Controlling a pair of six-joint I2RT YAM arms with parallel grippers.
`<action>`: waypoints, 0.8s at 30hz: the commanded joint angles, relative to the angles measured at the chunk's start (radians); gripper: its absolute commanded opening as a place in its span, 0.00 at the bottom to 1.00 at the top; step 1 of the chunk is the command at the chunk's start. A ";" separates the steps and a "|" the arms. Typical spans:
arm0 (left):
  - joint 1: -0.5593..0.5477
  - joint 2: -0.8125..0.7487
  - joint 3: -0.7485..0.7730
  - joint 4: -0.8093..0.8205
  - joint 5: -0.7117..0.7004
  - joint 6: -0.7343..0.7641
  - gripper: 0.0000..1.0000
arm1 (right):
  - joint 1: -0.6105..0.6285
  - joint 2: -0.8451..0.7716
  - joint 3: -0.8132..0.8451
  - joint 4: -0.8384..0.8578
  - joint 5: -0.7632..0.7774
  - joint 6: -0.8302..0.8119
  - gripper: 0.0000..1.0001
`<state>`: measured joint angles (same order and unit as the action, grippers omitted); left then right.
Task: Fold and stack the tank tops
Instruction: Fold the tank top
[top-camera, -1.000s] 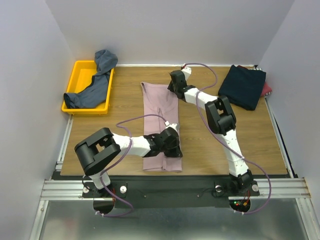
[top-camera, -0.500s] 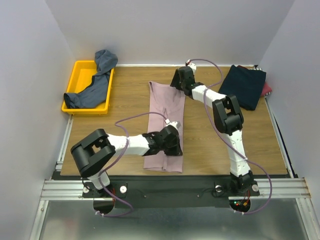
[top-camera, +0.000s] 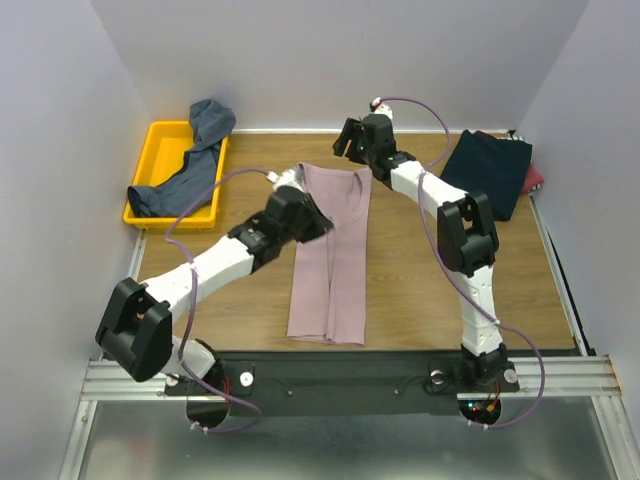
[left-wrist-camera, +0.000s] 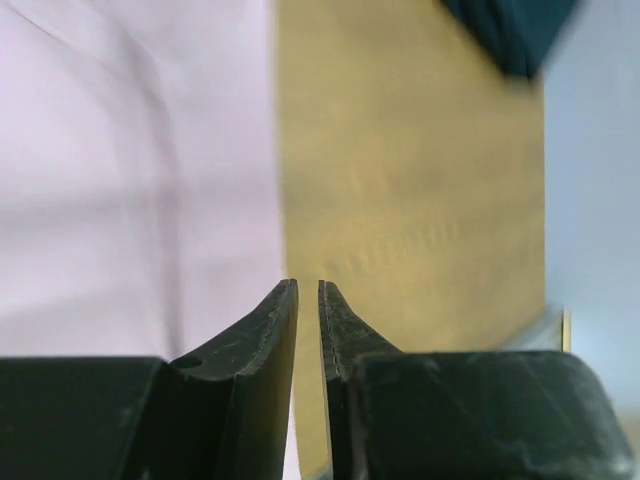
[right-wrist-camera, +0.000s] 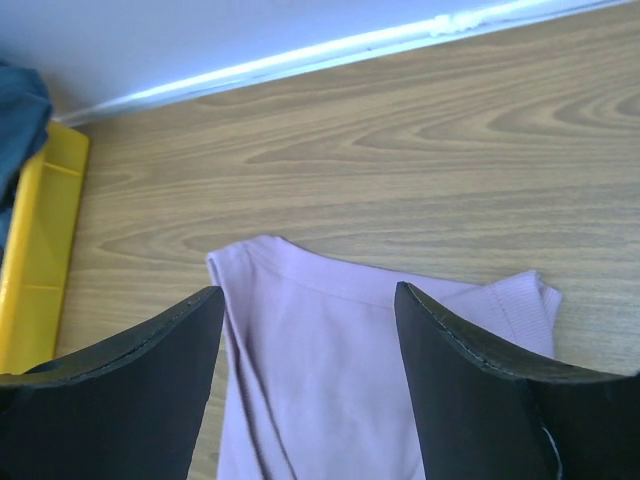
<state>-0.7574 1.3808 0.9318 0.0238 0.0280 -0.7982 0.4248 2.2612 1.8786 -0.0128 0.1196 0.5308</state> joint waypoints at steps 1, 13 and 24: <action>0.180 -0.014 0.097 -0.073 -0.129 -0.016 0.23 | -0.006 -0.094 -0.025 0.048 -0.055 0.009 0.75; 0.497 0.463 0.491 -0.041 -0.091 0.034 0.07 | 0.011 -0.144 -0.153 0.028 -0.178 0.020 0.55; 0.504 0.882 0.844 -0.032 0.016 0.060 0.06 | 0.031 -0.258 -0.355 0.030 -0.161 -0.002 0.43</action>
<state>-0.2474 2.2475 1.6695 -0.0277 -0.0063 -0.7624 0.4385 2.0998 1.5532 -0.0204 -0.0349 0.5457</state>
